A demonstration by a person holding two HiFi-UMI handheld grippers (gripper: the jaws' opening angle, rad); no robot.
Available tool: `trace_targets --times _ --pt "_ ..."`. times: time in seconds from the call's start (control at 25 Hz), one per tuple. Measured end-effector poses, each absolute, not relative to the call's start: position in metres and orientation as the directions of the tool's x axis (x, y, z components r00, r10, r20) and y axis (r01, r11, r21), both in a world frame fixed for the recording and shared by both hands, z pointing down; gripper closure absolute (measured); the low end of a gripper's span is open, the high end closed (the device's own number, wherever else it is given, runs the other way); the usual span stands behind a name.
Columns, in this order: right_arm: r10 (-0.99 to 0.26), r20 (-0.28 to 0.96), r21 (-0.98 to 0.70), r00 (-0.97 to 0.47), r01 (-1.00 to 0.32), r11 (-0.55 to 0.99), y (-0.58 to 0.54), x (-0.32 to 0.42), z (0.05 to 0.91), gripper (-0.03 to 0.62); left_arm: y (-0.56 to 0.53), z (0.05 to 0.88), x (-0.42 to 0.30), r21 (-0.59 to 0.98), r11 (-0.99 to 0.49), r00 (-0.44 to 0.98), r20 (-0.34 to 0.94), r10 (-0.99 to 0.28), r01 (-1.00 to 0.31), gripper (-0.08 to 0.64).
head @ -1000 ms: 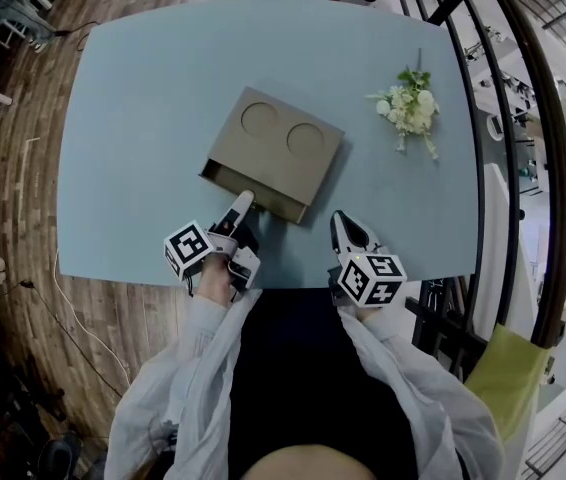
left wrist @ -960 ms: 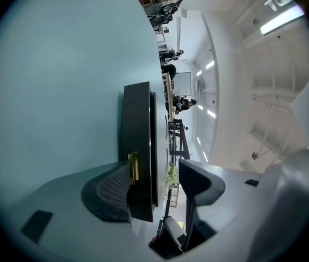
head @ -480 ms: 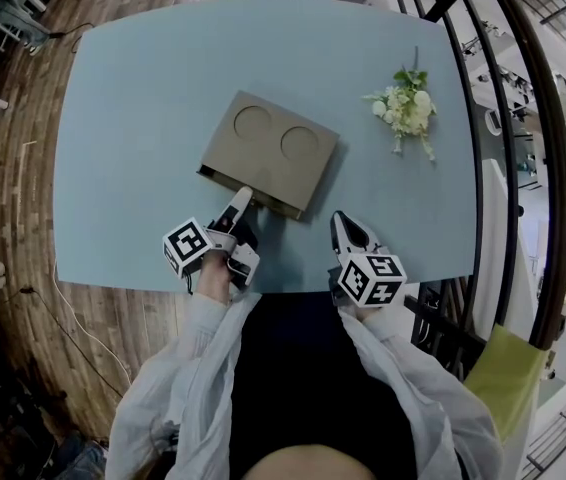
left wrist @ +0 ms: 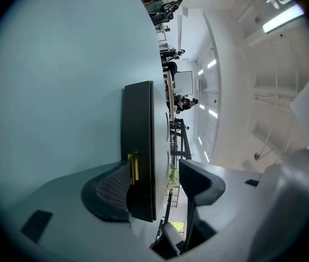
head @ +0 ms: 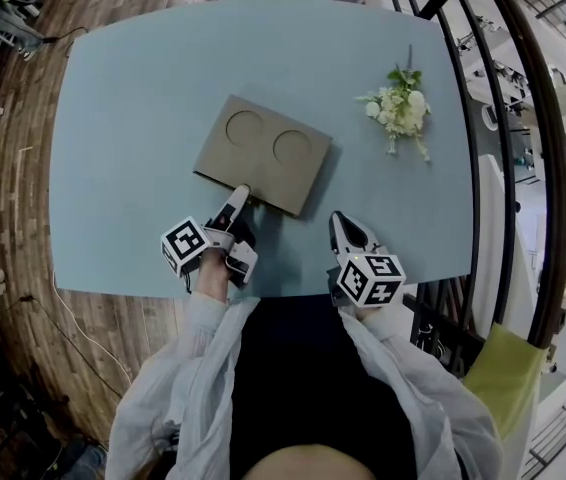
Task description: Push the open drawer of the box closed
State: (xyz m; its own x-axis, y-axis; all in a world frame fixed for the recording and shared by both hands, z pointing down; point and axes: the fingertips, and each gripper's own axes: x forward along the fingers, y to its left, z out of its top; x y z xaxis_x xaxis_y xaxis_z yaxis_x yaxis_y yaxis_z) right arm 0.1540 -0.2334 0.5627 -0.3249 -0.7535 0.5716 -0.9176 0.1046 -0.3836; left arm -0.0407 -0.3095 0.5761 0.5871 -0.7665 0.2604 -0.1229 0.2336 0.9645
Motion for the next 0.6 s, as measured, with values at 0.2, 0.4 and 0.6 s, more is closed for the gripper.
trace_targets --times 0.2,0.4,0.6 --pt "-0.755 0.574 -0.382 -0.316 -0.919 0.094 -0.2342 0.1600 0.5634 0.585 -0.3157 0.5759 -0.0356 0.965 0.230 0.588 0.258 -0.766 -0.124 0.278" --pt "-0.755 0.576 -0.380 -0.313 -0.920 0.092 -0.2341 0.1614 0.5640 0.585 -0.3163 0.5762 -0.0347 0.965 0.233 0.588 0.259 -0.766 -0.122 0.278" --pt "-0.755 0.573 -0.380 -0.318 -0.920 0.098 -0.2345 0.1598 0.5636 0.586 -0.3177 0.5817 -0.0351 0.961 0.241 0.585 0.274 -0.763 -0.136 0.278"
